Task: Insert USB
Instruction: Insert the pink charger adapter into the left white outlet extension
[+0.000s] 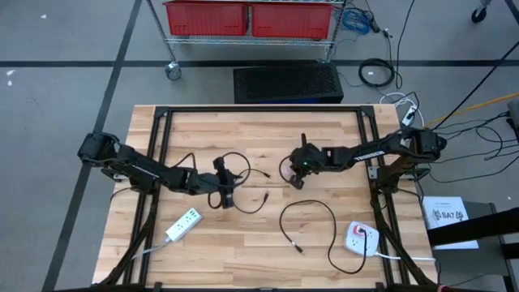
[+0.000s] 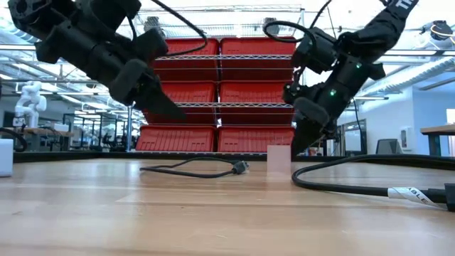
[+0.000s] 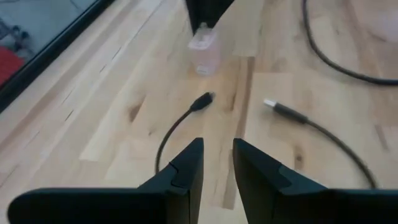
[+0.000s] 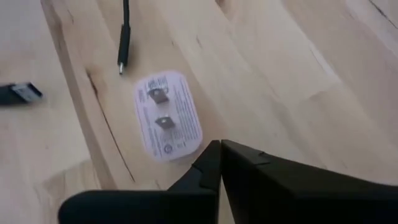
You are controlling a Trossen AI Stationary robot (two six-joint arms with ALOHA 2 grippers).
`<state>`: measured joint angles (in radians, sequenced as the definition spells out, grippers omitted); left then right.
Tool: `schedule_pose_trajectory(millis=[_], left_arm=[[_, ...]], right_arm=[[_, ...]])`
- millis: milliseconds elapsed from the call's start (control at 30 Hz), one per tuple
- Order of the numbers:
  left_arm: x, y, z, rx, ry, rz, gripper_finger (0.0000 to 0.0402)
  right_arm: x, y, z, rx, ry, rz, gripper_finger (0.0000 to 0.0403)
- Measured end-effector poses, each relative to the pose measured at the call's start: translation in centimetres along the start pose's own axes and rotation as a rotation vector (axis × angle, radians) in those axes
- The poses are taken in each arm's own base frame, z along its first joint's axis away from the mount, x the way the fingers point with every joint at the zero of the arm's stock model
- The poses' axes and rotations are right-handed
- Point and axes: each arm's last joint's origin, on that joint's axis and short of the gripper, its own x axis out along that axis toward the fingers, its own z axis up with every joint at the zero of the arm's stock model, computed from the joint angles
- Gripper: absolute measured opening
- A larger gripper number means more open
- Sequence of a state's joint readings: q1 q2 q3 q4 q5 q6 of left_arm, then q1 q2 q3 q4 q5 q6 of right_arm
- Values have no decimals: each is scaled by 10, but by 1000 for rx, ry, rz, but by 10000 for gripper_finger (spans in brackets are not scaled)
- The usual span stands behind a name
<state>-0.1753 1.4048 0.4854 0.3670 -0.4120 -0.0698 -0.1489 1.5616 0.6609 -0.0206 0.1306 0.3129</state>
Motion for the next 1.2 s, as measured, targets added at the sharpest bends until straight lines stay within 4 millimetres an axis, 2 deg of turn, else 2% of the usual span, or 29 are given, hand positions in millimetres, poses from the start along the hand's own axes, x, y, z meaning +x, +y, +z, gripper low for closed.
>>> schedule_pose_trajectory(millis=[167, 367, 533, 767, 933, 1067, 1200], left_arm=[[5, 0, -5, -19, 30, 13, 92], [21, -5, -20, -17, 77, -6, 92], [34, -10, -30, -25, 73, -7, 92], [39, -13, -28, -28, 8, -44, 92], [43, -10, -16, -11, -86, -109, 92], [59, -6, -5, 7, -94, -150, 85], [80, -7, 3, 25, -87, -160, 56]], right_arm=[[2, 5, 5, 20, -72, 54, 0], [-4, 30, 12, -36, -163, 223, 0], [-9, 49, 9, -69, -185, 190, 5], [-13, 66, 1, -211, -205, 172, 84], [-14, 65, 5, -255, -249, 159, 121], [-13, 62, 5, -255, -235, 151, 106], [-12, 61, 3, -258, -213, 145, 66]])
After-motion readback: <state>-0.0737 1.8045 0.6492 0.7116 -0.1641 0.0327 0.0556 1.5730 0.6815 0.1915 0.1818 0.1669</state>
